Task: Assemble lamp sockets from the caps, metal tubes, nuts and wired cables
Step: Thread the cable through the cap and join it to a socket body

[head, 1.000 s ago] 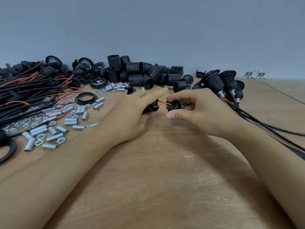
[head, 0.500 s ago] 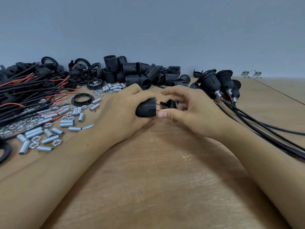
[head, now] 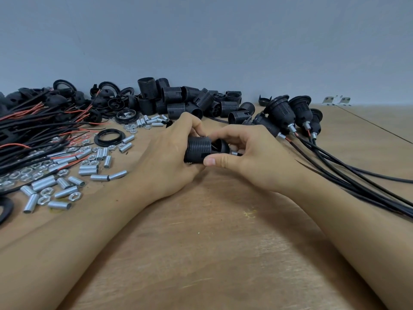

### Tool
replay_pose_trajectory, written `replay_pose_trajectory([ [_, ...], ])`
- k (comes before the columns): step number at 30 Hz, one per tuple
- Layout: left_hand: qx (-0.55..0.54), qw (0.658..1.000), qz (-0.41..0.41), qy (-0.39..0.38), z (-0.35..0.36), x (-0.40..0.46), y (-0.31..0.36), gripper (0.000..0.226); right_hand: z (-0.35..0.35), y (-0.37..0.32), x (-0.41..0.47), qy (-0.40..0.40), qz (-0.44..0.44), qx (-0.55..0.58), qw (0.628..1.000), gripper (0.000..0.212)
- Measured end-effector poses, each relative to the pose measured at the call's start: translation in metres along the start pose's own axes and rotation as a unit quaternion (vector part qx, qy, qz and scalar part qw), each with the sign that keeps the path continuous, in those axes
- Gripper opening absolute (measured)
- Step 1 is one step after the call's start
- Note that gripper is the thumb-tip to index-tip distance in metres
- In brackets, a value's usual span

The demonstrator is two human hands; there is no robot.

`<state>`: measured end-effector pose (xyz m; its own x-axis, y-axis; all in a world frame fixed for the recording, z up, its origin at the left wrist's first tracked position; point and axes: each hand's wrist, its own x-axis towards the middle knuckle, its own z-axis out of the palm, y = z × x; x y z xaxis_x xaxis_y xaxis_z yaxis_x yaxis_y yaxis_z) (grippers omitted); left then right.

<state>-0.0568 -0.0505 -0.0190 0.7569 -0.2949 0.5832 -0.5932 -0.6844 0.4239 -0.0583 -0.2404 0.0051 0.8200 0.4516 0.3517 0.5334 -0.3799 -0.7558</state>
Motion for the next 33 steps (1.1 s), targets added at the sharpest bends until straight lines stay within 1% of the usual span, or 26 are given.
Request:
replay_pose_trajectory([
  [4,-0.002,1.0,0.009,0.008,0.0,0.001,0.002,0.054,0.0,-0.001,0.0,-0.004,0.0,0.022,1.0,0.028],
  [7,-0.023,0.999,0.042,0.0,-0.003,-0.001,0.007,0.047,-0.001,-0.002,0.0,-0.003,0.008,0.04,0.999,0.027],
  [8,-0.059,0.997,0.043,-0.009,-0.004,-0.001,0.007,0.045,-0.003,-0.002,0.0,0.006,0.006,0.032,0.999,0.029],
  [9,-0.119,0.992,0.027,-0.017,-0.006,-0.002,0.007,0.044,-0.004,-0.002,-0.001,0.015,0.003,0.025,1.0,0.03],
  [11,-0.252,0.967,-0.033,-0.012,-0.007,0.002,0.01,0.04,-0.006,-0.003,-0.001,0.028,0.003,0.022,0.999,0.033],
  [12,-0.272,0.96,-0.063,0.001,-0.007,0.003,0.011,0.039,-0.005,-0.004,-0.001,0.028,0.004,0.021,0.999,0.035],
  [13,-0.252,0.964,-0.085,0.01,-0.006,0.004,0.012,0.043,-0.003,-0.005,-0.001,0.026,0.001,0.013,1.0,0.038],
  [15,-0.183,0.978,-0.104,0.015,-0.002,0.004,0.016,0.051,0.0,-0.004,-0.002,0.014,-0.013,-0.009,1.0,0.039],
  [16,-0.167,0.979,-0.112,0.02,-0.001,0.003,0.016,0.051,0.001,-0.004,-0.002,0.007,-0.019,-0.011,1.0,0.041],
  [18,-0.179,0.974,-0.137,0.03,0.0,0.002,0.015,0.044,0.002,-0.004,-0.003,-0.011,-0.019,0.011,1.0,0.046],
  [20,-0.202,0.966,-0.156,0.04,-0.002,0.003,0.014,0.036,0.0,-0.004,-0.002,-0.023,-0.008,0.026,0.999,0.046],
  [23,-0.19,0.969,-0.153,0.048,-0.002,0.003,0.017,0.032,-0.001,-0.005,-0.003,-0.025,0.014,0.058,0.998,0.042],
  [27,-0.163,0.971,-0.169,0.05,0.0,0.001,0.017,0.033,-0.003,-0.006,-0.003,-0.039,0.037,0.058,0.997,0.041],
  [33,-0.229,0.953,-0.199,0.009,-0.002,0.001,0.02,0.041,-0.009,-0.011,-0.004,-0.082,0.037,0.098,0.991,0.035],
])
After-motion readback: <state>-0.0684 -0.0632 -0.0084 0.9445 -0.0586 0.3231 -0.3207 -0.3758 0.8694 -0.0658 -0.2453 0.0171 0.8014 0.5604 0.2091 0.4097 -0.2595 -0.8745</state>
